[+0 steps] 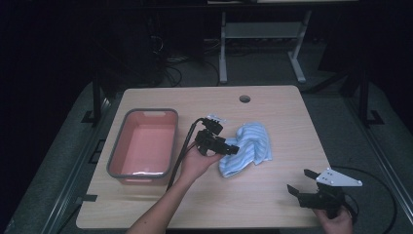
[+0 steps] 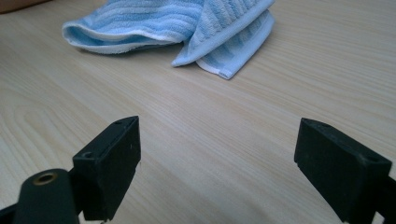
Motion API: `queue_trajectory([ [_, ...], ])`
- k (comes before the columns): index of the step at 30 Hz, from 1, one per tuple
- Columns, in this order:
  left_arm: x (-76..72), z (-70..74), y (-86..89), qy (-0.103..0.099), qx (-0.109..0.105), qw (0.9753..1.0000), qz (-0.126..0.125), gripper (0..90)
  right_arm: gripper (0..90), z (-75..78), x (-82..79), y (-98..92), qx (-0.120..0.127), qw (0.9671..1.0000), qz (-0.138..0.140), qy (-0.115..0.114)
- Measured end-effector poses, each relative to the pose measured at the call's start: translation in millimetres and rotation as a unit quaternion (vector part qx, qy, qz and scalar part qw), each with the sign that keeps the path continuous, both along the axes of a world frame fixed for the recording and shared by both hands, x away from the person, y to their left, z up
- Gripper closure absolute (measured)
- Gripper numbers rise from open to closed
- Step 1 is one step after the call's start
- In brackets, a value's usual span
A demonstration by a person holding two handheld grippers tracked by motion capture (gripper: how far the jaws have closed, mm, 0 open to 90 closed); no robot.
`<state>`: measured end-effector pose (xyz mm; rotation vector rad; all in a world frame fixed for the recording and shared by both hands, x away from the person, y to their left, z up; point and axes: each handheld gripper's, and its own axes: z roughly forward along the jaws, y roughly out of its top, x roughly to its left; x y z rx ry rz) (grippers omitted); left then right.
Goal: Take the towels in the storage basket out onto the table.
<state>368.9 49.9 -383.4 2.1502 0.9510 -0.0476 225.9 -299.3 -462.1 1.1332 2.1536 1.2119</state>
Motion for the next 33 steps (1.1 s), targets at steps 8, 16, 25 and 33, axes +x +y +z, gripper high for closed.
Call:
queue_trajectory([
  [8,-12.5,-2.8,15.4,-0.003,-0.007,1.0,-0.004,31.9,14.1,-0.5,0.8,0.6,-0.001,1.0,-0.001,0.002],
  [16,-24.0,-3.4,22.7,-0.008,-0.013,0.9998,-0.013,31.6,14.2,-0.5,1.3,2.7,-0.005,1.0,-0.003,0.0],
  [25,-40.5,-9.9,35.1,-0.006,-0.018,0.9996,-0.019,30.8,14.2,-0.2,2.4,2.0,-0.006,1.0,-0.006,0.0],
  [33,-53.8,-15.0,39.4,-0.015,-0.006,0.9996,-0.025,30.8,14.1,-0.6,2.6,4.8,-0.012,0.9999,-0.002,0.0],
])
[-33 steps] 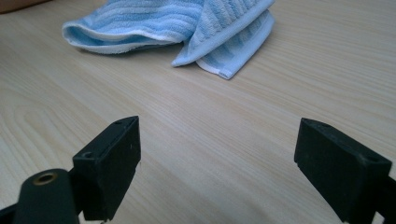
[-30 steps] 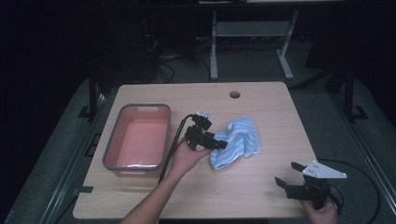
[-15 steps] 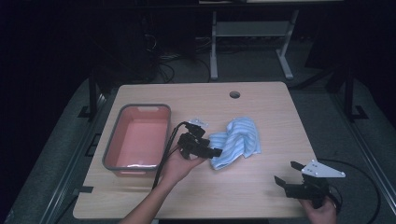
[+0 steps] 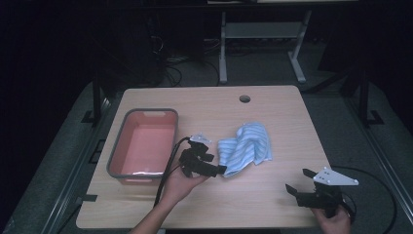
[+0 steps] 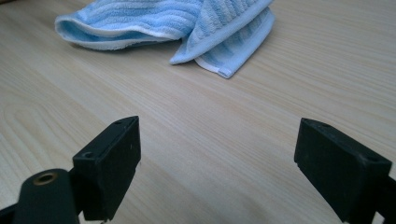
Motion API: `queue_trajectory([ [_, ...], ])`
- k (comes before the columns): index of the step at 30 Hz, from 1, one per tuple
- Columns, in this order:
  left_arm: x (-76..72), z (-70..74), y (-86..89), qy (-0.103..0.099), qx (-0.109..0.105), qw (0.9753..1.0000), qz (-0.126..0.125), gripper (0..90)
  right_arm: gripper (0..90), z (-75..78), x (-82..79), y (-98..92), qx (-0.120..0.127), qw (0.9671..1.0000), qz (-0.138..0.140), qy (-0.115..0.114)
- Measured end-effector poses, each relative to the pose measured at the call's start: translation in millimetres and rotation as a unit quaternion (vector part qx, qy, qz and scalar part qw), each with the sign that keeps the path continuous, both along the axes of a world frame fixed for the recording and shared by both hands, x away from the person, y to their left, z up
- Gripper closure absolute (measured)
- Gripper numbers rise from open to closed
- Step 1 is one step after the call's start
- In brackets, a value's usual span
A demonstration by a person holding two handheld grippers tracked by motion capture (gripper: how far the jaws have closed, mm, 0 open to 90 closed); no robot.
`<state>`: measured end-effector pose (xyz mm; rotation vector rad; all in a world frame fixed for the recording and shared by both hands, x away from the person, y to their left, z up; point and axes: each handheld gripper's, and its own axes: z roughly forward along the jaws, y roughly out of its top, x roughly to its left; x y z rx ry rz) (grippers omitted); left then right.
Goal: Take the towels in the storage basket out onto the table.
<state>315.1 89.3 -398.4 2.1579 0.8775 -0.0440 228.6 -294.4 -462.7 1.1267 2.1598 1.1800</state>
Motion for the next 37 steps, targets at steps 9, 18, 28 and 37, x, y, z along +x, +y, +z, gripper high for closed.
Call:
queue_trajectory([
  [9,-17.2,-4.8,1.2,-0.007,-0.003,0.9999,-0.009,30.7,14.2,0.5,-0.6,1.1,-0.003,1.0,-0.001,0.002],
  [18,-29.7,-11.1,6.1,-0.009,-0.002,0.9999,-0.007,30.2,14.2,0.6,-0.5,2.1,-0.004,1.0,0.0,0.002],
  [28,-40.4,-20.8,12.1,-0.006,-0.001,0.9999,-0.008,29.6,14.2,0.4,-0.8,3.5,-0.005,1.0,0.0,0.003],
  [37,-45.9,-33.7,16.6,-0.009,-0.01,0.9999,-0.01,29.5,14.1,0.9,-3.1,3.8,-0.002,1.0,0.001,0.0],
])
